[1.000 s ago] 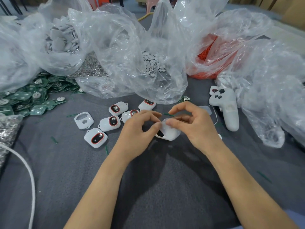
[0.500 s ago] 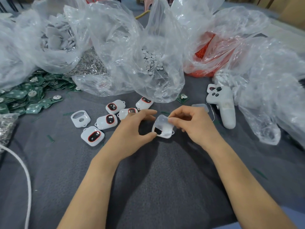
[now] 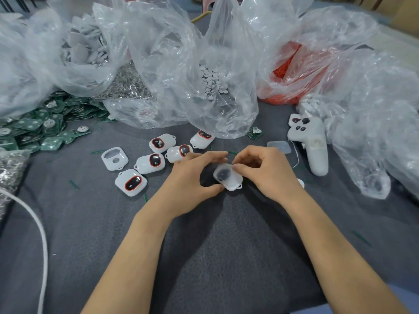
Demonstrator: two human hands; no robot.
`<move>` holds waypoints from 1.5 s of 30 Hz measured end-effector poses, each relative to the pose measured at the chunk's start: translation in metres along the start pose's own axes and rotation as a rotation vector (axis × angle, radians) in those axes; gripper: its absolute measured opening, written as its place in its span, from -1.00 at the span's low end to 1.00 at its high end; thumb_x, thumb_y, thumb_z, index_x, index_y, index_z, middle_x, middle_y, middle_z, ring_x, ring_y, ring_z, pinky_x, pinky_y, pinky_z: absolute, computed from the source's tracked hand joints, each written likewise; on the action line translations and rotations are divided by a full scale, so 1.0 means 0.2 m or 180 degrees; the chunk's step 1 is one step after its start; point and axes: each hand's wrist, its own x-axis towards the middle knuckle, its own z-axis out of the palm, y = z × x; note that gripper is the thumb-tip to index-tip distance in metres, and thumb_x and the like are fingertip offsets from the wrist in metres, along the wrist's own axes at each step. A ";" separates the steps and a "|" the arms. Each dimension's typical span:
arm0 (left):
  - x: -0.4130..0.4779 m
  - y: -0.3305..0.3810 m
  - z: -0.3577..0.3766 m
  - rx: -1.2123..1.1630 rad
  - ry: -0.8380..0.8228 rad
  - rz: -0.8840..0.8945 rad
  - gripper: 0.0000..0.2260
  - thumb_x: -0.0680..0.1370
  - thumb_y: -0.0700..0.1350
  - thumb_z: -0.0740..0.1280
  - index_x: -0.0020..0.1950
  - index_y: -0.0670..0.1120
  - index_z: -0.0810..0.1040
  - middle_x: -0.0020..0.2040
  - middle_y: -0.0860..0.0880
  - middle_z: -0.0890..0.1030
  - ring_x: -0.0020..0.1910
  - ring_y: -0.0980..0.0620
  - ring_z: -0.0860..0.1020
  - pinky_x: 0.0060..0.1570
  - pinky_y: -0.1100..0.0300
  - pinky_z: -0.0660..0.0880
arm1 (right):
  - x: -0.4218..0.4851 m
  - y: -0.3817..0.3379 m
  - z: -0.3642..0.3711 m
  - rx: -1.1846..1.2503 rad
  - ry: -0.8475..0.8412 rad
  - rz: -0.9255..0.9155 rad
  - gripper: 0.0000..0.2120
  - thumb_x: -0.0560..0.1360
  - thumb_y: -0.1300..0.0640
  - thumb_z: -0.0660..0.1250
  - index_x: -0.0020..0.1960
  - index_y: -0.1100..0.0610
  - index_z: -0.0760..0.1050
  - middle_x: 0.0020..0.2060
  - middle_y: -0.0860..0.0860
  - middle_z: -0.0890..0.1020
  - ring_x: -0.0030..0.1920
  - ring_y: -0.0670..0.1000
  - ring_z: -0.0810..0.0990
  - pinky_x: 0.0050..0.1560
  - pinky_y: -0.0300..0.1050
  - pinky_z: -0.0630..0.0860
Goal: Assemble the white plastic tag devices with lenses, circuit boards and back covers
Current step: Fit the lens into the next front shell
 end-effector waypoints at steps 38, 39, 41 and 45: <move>0.00 0.03 0.02 0.0112 0.0027 0.0007 -0.44 0.38 -0.05 0.52 0.36 0.08 0.45 0.07 0.14 0.57 0.10 0.06 0.43 0.24 -0.06 0.33 | 0.01 0.02 -0.02 -0.0161 -0.0271 -0.0004 -0.90 0.43 0.23 0.43 -0.22 0.06 0.62 -0.33 -0.06 0.65 -0.33 -0.21 0.54 -0.23 -0.33 0.47; 0.00 0.03 0.02 0.0104 0.0026 0.0014 -0.44 0.38 -0.05 0.52 0.35 0.08 0.45 0.06 0.14 0.57 0.10 0.06 0.43 0.23 -0.06 0.33 | 0.01 0.02 -0.02 -0.0204 -0.0278 -0.0023 -0.91 0.43 0.22 0.44 -0.21 0.05 0.62 -0.33 -0.07 0.64 -0.33 -0.20 0.53 -0.23 -0.30 0.48; 0.00 0.03 0.02 0.0103 0.0029 0.0030 -0.45 0.38 -0.05 0.52 0.35 0.07 0.46 0.06 0.13 0.57 0.10 0.06 0.43 0.23 -0.07 0.34 | 0.00 0.02 -0.02 -0.0277 -0.0275 -0.0061 -0.92 0.42 0.20 0.45 -0.22 0.05 0.61 -0.34 -0.06 0.63 -0.32 -0.16 0.53 -0.22 -0.25 0.48; 0.00 0.03 0.02 0.0125 0.0030 0.0044 -0.45 0.38 -0.04 0.52 0.34 0.06 0.47 0.06 0.13 0.58 0.10 0.05 0.44 0.23 -0.07 0.34 | 0.00 0.02 -0.02 -0.0346 -0.0250 -0.0130 -0.90 0.41 0.20 0.45 -0.22 0.03 0.61 -0.32 -0.06 0.63 -0.31 -0.13 0.54 -0.21 -0.21 0.49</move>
